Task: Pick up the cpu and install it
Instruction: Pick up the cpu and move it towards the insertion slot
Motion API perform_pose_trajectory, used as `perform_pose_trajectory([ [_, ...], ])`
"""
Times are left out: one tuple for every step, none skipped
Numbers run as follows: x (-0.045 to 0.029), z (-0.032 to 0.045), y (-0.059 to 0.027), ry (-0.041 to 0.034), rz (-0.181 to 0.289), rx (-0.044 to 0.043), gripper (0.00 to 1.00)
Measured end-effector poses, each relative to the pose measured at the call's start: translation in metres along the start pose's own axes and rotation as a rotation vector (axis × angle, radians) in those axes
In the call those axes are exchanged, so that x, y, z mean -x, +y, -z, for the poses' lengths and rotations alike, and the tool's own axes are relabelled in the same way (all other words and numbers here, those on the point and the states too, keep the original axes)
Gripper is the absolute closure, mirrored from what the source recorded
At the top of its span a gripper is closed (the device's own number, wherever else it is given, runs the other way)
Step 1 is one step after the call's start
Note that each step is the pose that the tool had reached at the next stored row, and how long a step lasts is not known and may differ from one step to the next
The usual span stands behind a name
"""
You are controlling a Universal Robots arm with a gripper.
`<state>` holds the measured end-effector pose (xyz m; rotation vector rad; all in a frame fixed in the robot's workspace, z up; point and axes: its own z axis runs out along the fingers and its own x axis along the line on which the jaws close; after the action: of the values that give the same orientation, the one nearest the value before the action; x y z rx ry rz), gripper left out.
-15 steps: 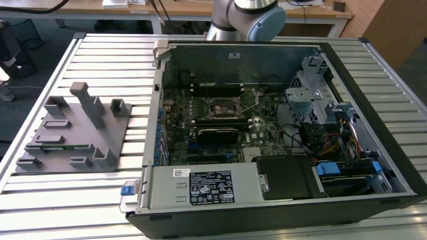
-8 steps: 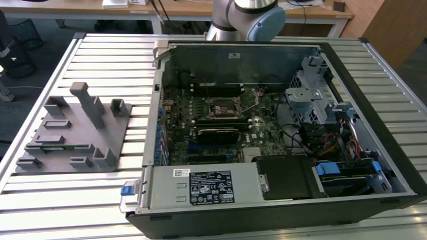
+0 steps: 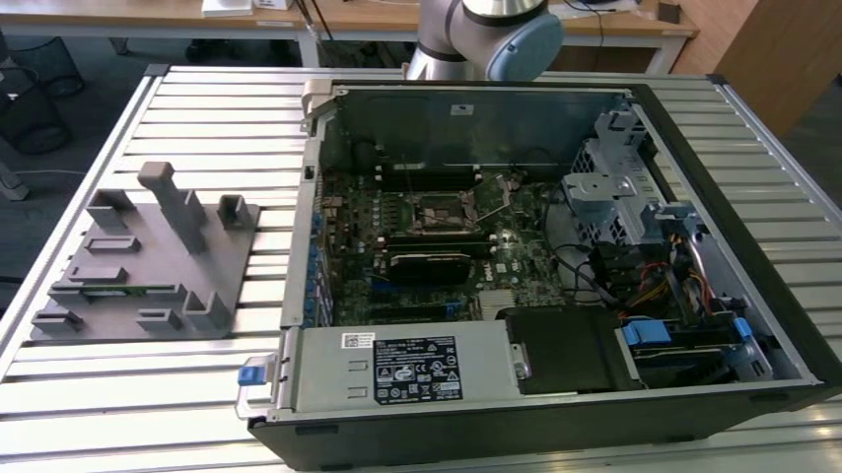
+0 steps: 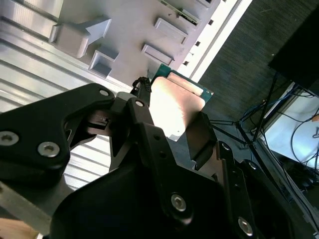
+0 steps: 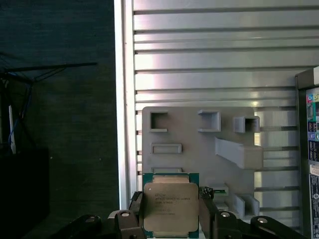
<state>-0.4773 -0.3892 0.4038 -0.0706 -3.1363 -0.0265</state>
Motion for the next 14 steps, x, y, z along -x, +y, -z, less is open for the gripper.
perform_pose_trajectory([
  [0.0, 0.0023, 0.0003, 0.0001, 0.0, -0.0001, 0.47],
  [0.0, 0.0045, 0.0006, 0.0, 0.0, 0.0, 0.47],
  [0.0, 0.0062, 0.0007, -0.0002, 0.0, 0.0001, 0.47],
  [0.0, 0.0075, 0.0007, -0.0003, 0.0, 0.0001, 0.47],
  [-0.0001, 0.0076, 0.0007, -0.0004, 0.0, 0.0001, 0.47],
  [-0.0001, 0.0077, 0.0008, -0.0004, 0.0, 0.0003, 0.47],
  [-0.0001, 0.0076, 0.0008, -0.0004, 0.0, 0.0004, 0.47],
  [-0.0001, 0.0077, 0.0008, -0.0003, 0.0, 0.0004, 0.47],
  [-0.0001, 0.0078, 0.0008, -0.0002, 0.0, 0.0004, 0.47],
  [-0.0001, 0.0078, 0.0008, -0.0001, 0.0, 0.0005, 0.47],
  [-0.0001, 0.0078, 0.0008, -0.0001, 0.0, 0.0005, 0.47],
  [0.0003, 0.008, 0.0009, 0.0001, 0.0, 0.0003, 0.47],
  [0.0008, 0.008, 0.0009, 0.0001, 0.0, 0.0004, 0.47],
  [0.0016, 0.0079, 0.0009, 0.0, 0.0, 0.0005, 0.47],
])
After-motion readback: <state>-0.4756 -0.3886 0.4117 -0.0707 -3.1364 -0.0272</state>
